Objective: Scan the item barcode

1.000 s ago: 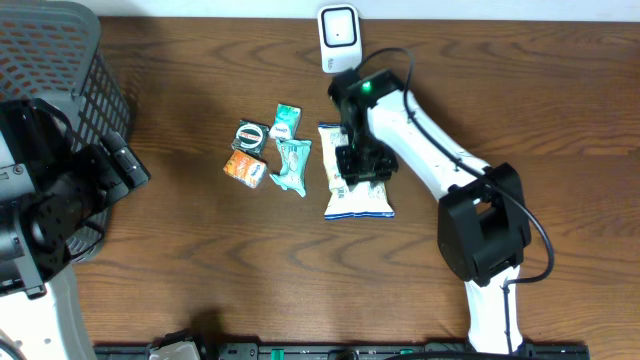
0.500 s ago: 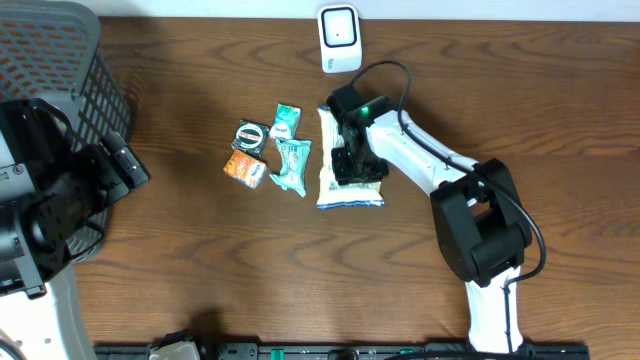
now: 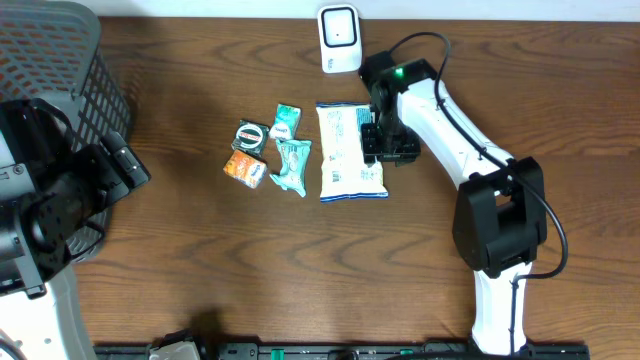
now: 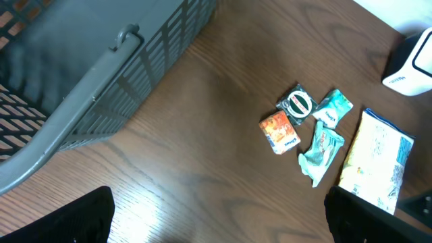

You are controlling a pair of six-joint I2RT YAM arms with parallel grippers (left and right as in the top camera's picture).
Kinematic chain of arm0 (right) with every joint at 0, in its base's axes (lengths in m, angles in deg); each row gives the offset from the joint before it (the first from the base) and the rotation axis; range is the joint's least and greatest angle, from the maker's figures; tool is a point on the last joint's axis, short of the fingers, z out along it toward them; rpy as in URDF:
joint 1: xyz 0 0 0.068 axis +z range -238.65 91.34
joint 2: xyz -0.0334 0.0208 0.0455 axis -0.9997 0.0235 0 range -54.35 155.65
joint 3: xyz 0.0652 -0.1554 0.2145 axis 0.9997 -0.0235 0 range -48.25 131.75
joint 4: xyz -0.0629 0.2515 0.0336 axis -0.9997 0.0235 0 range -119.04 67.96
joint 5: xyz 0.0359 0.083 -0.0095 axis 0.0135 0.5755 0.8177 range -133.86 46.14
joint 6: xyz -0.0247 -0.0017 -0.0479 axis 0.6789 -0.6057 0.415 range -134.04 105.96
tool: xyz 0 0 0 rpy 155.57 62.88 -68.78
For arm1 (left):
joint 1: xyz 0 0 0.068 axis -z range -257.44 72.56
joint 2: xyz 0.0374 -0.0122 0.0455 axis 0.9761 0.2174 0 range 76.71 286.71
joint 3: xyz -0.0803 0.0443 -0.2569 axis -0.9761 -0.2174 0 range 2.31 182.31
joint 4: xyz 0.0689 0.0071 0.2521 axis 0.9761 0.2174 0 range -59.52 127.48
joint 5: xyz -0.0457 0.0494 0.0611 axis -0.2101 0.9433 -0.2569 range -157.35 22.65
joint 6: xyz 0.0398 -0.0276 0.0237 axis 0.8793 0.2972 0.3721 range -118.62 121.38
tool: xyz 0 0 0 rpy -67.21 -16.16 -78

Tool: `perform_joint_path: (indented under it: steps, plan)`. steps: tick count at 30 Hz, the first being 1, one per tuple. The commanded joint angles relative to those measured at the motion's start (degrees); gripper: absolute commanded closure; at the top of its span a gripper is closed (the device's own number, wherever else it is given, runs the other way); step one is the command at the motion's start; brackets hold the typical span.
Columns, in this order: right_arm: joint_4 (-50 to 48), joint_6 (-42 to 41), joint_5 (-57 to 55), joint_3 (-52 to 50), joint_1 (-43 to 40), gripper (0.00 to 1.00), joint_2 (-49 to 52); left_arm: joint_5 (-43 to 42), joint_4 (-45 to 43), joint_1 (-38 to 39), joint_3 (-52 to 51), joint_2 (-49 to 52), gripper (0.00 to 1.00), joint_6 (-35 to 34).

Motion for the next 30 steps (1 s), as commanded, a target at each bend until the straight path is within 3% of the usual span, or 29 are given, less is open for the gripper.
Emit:
perform_joint_path:
  steps: [1,8,11,16,21,23,27,30]
  plan:
    - [3.3,1.33,-0.13,4.37,0.57,0.49,0.07,0.52,0.15,-0.31,-0.52,0.02,0.02,-0.09]
    - [3.19,1.27,0.59,4.2,1.7,0.59,0.09,0.52,0.15,-0.31,-0.52,0.02,0.03,-0.09]
    - [0.85,1.25,1.33,2.4,2.86,0.58,0.13,0.52,0.15,-0.31,-0.52,0.02,0.02,-0.11]
    - [-9.01,0.81,0.81,-3.85,5.4,0.46,0.2,0.52,0.15,-0.31,-0.52,0.02,0.02,-0.09]
    - [-18.67,-3.3,-2.58,-11.37,5.99,0.43,0.2,0.52,0.15,-0.31,-0.52,0.02,0.02,-0.09]
    - [-18.32,-3.41,-1.79,-11.69,5.66,0.4,0.17,0.52,0.15,-0.31,-0.52,0.02,0.02,-0.09]
    - [-12.72,-3.19,-0.98,-7.91,4.57,0.26,-0.63,0.52,0.15,-0.31,-0.52,0.02,0.02,-0.11]
    - [-6.95,-2.16,-0.98,-2.86,3.65,0.22,-1.01,0.52,0.15,-0.31,-0.52,0.02,0.02,-0.09]
